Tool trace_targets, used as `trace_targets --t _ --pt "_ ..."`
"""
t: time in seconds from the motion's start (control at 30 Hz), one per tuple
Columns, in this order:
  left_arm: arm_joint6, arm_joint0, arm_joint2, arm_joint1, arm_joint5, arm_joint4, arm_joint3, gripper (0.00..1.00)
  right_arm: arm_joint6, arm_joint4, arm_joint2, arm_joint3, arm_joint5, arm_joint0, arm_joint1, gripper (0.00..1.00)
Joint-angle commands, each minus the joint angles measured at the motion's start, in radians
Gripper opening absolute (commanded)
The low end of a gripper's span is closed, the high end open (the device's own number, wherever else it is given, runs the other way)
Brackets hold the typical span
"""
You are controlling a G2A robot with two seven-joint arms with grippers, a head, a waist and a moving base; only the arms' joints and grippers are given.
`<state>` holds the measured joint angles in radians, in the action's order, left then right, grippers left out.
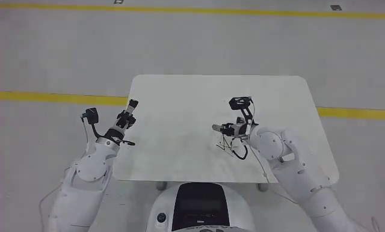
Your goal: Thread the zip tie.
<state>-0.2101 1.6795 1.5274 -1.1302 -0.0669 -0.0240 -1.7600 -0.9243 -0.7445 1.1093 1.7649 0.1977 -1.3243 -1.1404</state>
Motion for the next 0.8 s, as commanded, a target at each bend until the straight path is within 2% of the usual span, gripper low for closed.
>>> trace_targets --t 0.0,0.17,0.27,0.53,0.67,0.77 --pt "0.000 0.000 0.000 0.000 0.000 0.000 0.000 1.00 -0.010 -0.002 -0.003 -0.004 0.002 0.003 0.000 1.00" --pt "0.000 0.000 0.000 0.000 0.000 0.000 0.000 1.00 -0.010 -0.002 -0.003 -0.004 0.002 0.003 0.000 1.00" --pt "0.000 0.000 0.000 0.000 0.000 0.000 0.000 1.00 -0.007 -0.008 -0.010 -0.007 -0.022 -0.002 0.001 1.00" --pt "0.000 0.000 0.000 0.000 0.000 0.000 0.000 1.00 -0.154 -0.098 -0.052 0.003 -0.091 0.030 0.007 1.00" --pt "0.000 0.000 0.000 0.000 0.000 0.000 0.000 1.00 -0.255 -0.127 -0.088 0.010 -0.176 0.053 0.010 1.00" --pt "0.000 0.000 0.000 0.000 0.000 0.000 0.000 1.00 -0.265 -0.126 -0.090 0.007 -0.179 0.056 0.010 1.00"
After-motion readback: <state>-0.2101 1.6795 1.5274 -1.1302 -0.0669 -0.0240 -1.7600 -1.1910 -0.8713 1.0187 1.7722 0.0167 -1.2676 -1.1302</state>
